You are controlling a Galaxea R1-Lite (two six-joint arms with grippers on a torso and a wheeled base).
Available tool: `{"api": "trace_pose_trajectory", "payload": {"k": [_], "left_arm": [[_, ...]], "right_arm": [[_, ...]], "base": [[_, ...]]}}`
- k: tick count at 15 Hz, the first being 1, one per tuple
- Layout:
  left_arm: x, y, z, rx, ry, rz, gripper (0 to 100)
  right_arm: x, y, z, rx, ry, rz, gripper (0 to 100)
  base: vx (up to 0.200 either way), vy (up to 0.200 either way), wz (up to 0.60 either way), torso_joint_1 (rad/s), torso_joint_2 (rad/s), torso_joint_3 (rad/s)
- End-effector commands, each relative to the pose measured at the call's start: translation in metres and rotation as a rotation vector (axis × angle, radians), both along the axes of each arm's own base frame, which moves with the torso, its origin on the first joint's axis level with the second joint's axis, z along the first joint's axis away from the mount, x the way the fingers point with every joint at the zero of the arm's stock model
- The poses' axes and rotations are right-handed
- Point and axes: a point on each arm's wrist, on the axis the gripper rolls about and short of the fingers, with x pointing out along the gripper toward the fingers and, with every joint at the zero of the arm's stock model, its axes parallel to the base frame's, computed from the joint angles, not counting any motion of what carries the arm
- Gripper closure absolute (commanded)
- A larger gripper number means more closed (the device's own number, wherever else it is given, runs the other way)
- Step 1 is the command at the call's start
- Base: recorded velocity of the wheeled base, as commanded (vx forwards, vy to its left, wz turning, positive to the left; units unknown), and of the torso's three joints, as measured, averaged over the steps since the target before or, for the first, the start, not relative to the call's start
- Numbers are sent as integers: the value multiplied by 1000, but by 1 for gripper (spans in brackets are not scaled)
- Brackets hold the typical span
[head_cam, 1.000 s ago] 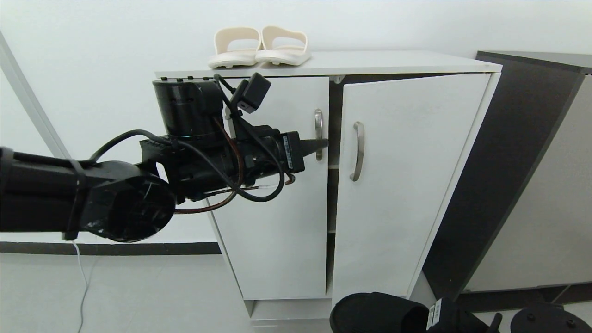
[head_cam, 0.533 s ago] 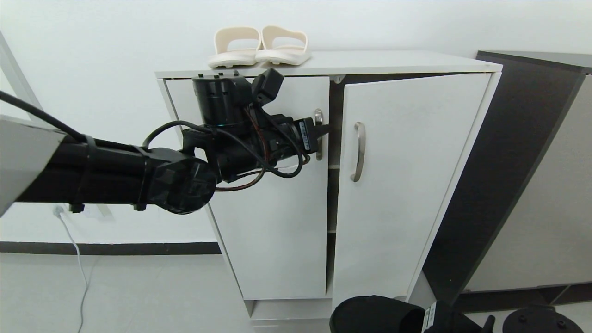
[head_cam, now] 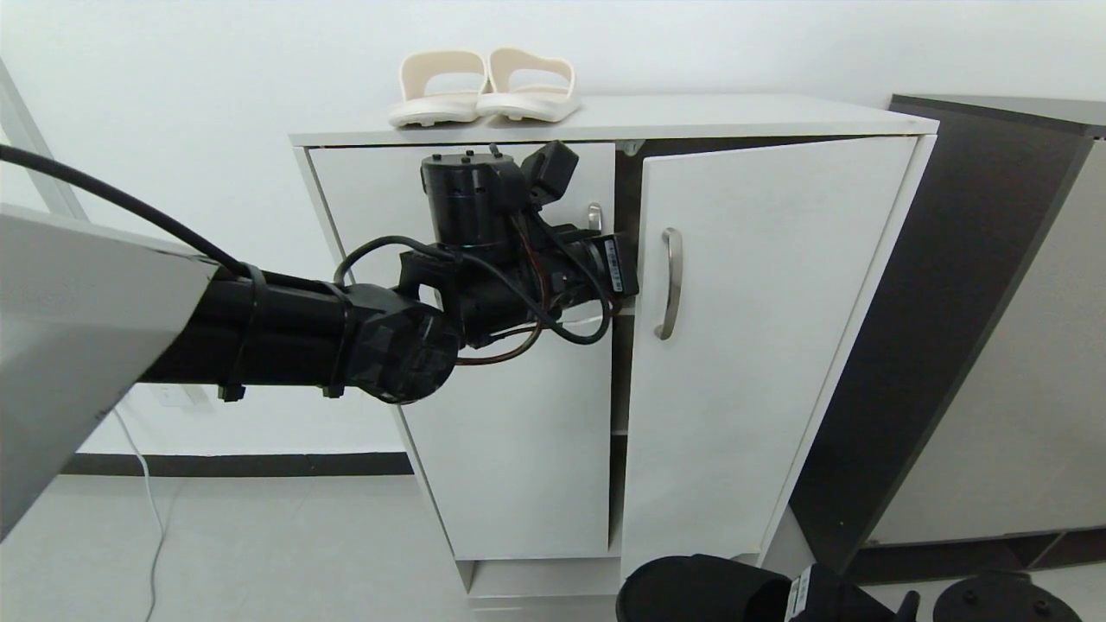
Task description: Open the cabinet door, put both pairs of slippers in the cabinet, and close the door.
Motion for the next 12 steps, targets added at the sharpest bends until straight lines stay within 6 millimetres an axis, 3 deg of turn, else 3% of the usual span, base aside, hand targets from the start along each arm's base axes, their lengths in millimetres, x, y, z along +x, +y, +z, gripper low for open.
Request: {"api": "trace_pose_trajectory", "payload": {"k": [1, 8, 12], "left_arm": [[0, -1, -2, 2, 4, -3, 100], [1, 4, -5, 3, 3, 34, 100], [-12, 4, -9, -8, -10, 7, 100]], "right_arm": [[0, 0, -1, -2, 1, 0, 100], [0, 2, -3, -9, 7, 3, 100], [-3, 2, -4, -13, 9, 17, 100]], "base": [[0, 0, 0, 0, 0, 0], [0, 0, 0, 0, 0, 0], [-200, 0, 0, 2, 5, 1]]}}
